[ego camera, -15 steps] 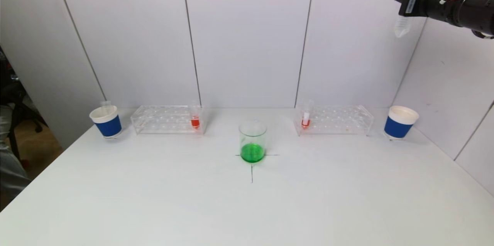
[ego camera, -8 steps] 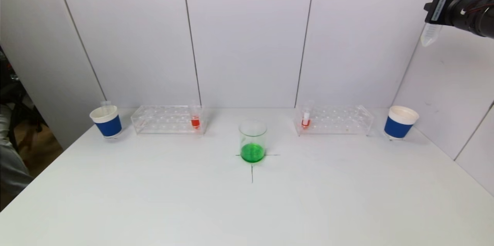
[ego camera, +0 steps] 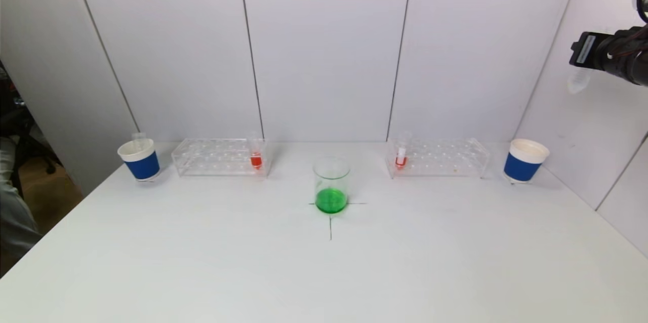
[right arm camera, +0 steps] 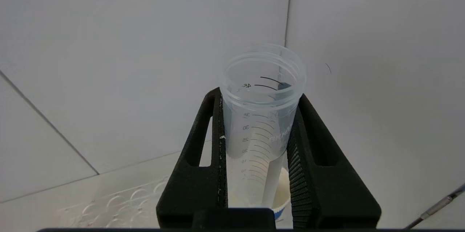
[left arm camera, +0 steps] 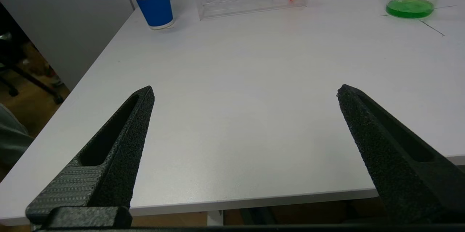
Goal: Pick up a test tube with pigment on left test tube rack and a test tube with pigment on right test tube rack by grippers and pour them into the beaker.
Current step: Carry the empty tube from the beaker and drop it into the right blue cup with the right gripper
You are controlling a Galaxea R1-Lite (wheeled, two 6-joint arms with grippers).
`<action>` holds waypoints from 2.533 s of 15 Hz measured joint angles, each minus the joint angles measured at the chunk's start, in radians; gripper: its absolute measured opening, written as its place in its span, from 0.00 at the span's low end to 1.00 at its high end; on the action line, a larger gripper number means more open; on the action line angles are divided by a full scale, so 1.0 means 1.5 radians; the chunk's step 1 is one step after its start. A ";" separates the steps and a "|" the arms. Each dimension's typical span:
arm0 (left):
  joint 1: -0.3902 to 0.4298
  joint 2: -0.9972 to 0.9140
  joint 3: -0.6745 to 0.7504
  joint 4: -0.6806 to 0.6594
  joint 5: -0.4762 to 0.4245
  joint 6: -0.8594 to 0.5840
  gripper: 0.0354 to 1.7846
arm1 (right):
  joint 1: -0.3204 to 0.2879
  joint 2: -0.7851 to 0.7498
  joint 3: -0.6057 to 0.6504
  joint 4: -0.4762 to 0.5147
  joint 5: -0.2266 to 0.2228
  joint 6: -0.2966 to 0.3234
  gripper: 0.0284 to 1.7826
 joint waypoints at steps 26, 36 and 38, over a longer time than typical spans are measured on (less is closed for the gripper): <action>0.000 0.000 0.000 0.000 0.000 0.000 0.99 | -0.048 0.284 0.076 -0.269 -0.004 -0.005 0.28; 0.000 0.000 0.000 0.000 0.000 0.000 0.99 | -0.051 0.318 0.096 -0.338 0.000 -0.011 0.28; 0.000 0.000 0.000 0.000 0.000 0.000 0.99 | -0.051 0.320 0.098 -0.338 0.000 -0.011 0.28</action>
